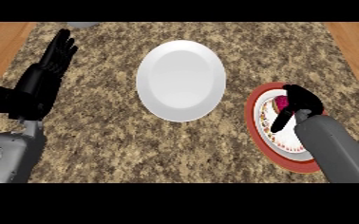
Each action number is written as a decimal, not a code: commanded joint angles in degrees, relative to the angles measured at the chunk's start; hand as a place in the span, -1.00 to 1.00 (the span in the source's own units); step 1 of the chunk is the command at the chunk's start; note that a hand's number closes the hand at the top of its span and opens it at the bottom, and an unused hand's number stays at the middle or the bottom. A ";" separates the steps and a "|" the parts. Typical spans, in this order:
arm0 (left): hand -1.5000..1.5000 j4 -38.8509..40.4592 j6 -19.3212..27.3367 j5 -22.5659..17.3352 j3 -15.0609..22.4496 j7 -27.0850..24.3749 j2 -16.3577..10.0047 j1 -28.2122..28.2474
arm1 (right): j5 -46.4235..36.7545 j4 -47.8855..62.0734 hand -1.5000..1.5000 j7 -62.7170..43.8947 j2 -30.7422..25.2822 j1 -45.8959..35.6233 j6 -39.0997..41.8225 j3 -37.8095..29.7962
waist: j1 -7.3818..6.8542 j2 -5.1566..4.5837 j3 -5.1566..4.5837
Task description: Pick the cupcake from the plate and place it in the plate
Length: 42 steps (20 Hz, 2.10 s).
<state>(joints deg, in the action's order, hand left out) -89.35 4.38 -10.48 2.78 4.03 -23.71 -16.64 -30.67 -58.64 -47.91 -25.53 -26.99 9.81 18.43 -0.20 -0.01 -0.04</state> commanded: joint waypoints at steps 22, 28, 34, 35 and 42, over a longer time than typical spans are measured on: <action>0.00 0.27 1.08 1.00 -4.24 1.15 -1.48 5.84 | -37.69 -19.42 1.00 -31.02 22.22 22.24 -30.39 4.88 | 7.54 3.12 -0.89; 0.00 -1.35 0.25 0.82 -3.15 0.64 -0.91 5.28 | -52.24 -31.38 1.00 -32.99 25.36 19.59 -29.62 10.80 | 5.24 2.96 -0.59; 0.00 -1.90 -0.81 0.80 -2.05 0.49 -0.57 4.03 | -61.20 -40.79 1.00 -37.23 25.46 15.27 -25.74 15.86 | 2.54 1.61 -0.26; 0.00 -1.24 -1.36 0.41 -1.88 0.64 -0.45 4.01 | -61.68 -41.80 1.00 -37.25 25.47 15.08 -24.55 16.67 | 2.36 1.39 -0.27; 0.00 -2.71 -1.35 0.62 -0.44 1.39 0.77 1.11 | -61.11 -43.32 1.00 -37.31 25.49 9.75 -18.67 13.84 | -0.11 0.30 -0.09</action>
<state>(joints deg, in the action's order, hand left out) -91.68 3.11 -9.95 1.29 4.68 -23.73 -13.75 -91.73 -100.79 -71.49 -0.82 -12.72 -13.08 32.60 0.73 0.87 -0.22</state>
